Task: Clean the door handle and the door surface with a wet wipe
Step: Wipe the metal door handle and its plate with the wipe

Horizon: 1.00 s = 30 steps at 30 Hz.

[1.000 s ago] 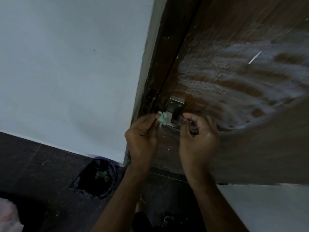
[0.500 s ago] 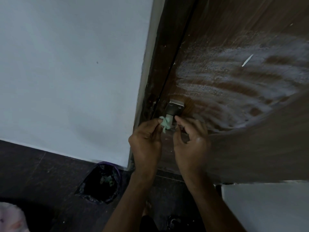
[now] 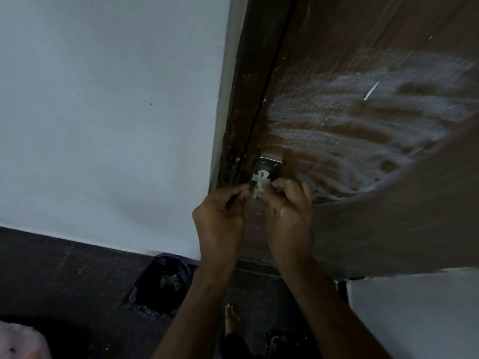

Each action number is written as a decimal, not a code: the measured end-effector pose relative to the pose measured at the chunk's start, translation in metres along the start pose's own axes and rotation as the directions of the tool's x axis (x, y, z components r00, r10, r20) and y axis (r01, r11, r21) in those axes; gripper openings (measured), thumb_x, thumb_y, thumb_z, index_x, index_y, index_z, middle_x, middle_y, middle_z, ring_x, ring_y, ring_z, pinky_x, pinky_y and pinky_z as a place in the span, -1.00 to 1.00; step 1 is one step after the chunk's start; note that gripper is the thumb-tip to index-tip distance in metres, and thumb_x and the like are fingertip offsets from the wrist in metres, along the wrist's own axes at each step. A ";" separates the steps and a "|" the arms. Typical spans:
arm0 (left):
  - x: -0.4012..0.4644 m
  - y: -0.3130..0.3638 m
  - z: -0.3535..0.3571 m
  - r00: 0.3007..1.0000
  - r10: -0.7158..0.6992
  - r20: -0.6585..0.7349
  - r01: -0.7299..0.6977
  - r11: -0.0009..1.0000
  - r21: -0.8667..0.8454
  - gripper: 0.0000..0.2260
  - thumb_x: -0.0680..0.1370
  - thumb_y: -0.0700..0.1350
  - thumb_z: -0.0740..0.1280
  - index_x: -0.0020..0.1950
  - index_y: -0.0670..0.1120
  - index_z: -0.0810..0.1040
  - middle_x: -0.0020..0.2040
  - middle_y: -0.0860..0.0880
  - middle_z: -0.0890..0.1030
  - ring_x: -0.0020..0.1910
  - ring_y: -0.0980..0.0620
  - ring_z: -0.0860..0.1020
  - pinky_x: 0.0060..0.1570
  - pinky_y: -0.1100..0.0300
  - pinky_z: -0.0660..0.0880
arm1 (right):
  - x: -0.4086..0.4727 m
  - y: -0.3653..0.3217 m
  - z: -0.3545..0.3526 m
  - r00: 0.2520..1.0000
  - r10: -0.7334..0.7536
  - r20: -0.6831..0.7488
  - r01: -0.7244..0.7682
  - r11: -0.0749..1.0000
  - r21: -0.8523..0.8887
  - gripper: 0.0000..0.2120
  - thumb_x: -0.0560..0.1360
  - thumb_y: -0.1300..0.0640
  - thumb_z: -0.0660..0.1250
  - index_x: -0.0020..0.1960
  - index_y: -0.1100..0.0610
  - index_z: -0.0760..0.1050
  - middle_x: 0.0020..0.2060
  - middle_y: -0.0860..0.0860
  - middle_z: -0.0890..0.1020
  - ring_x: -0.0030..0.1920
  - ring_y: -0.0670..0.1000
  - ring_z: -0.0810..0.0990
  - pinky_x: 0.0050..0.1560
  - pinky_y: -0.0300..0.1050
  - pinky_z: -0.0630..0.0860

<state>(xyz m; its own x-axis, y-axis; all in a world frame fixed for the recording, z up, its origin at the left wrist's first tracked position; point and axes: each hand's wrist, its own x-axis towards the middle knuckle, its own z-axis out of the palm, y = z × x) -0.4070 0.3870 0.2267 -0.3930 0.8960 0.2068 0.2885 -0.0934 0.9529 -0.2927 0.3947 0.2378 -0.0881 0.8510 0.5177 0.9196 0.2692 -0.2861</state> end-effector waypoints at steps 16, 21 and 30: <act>-0.006 0.010 0.001 0.999 0.013 -0.037 -0.011 0.999 0.042 -0.79 0.53 -0.24 0.43 0.13 -0.06 0.71 0.04 0.03 0.70 0.03 0.21 0.60 0.11 0.53 0.40 | 0.002 -0.019 0.009 0.981 0.155 0.115 -0.181 0.942 0.283 -0.85 0.54 0.43 0.33 0.07 0.39 0.64 0.02 0.27 0.62 0.07 0.15 0.58 0.15 -0.35 0.47; -0.004 0.006 0.001 0.998 0.057 -0.019 -0.055 0.995 0.077 -0.78 0.52 -0.23 0.45 0.13 -0.02 0.72 0.03 0.08 0.67 0.02 0.22 0.58 0.11 0.52 0.42 | -0.001 0.004 -0.007 0.992 0.122 0.042 -0.126 0.987 0.105 -0.74 0.43 0.44 0.48 0.11 0.31 0.68 -0.04 0.18 0.67 0.00 0.21 0.65 0.00 -0.01 0.64; -0.007 0.010 0.003 0.994 0.104 0.024 -0.106 0.990 0.091 -0.79 0.53 -0.23 0.45 0.14 -0.06 0.71 0.06 0.03 0.67 0.03 0.25 0.56 0.12 0.57 0.36 | -0.028 0.019 -0.019 0.978 0.209 0.019 -0.210 0.975 0.070 -0.61 0.38 0.50 0.48 0.19 0.32 0.65 0.05 0.20 0.65 0.06 0.15 0.62 0.17 -0.27 0.46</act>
<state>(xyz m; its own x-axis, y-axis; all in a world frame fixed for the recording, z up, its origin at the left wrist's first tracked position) -0.3990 0.3809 0.2346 -0.3398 0.8914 0.2998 0.4067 -0.1482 0.9015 -0.2653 0.3675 0.2328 0.0986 0.8970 0.4308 0.8883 0.1158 -0.4443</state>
